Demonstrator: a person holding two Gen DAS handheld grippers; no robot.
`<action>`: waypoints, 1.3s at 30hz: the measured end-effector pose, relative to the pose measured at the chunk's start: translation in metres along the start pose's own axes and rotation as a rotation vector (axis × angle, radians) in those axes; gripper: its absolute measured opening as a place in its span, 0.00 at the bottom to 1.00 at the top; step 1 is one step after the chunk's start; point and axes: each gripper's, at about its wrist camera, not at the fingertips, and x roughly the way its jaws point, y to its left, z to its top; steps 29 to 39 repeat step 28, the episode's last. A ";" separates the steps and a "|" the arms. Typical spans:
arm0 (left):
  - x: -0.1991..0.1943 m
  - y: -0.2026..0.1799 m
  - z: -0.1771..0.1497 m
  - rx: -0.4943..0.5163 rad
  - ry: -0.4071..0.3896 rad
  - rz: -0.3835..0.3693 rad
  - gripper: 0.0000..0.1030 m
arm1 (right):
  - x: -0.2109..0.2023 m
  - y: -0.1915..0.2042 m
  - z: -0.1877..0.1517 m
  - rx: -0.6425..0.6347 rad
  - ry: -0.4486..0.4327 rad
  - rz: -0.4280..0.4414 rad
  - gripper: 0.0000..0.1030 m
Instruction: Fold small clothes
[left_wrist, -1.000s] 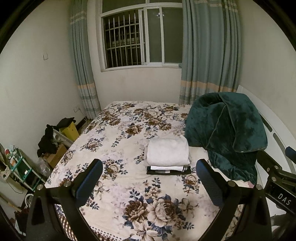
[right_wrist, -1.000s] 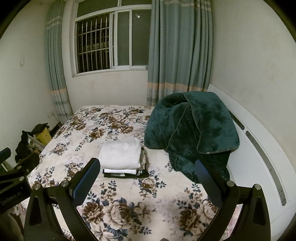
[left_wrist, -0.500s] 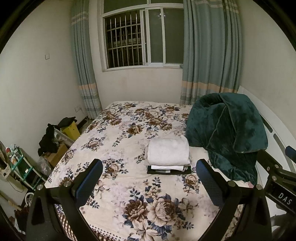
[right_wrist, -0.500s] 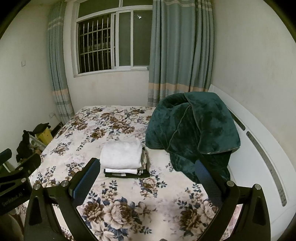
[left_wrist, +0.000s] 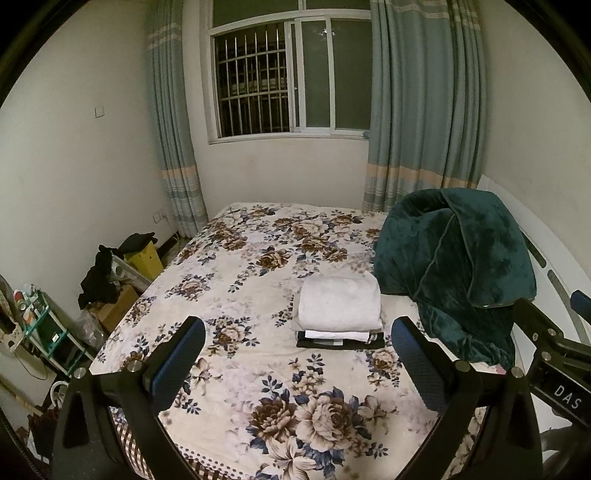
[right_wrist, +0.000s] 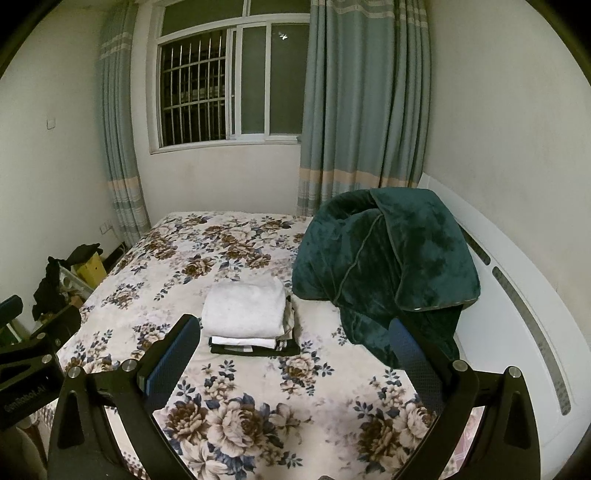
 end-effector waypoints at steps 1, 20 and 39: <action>0.001 -0.002 -0.001 0.000 -0.001 0.001 1.00 | 0.001 0.000 0.001 0.000 0.000 0.001 1.00; -0.006 -0.001 -0.001 -0.005 -0.005 0.021 1.00 | 0.001 0.000 -0.002 -0.001 -0.004 0.002 1.00; -0.008 -0.003 -0.004 -0.011 -0.015 0.022 1.00 | 0.002 0.000 -0.002 0.000 -0.007 0.000 1.00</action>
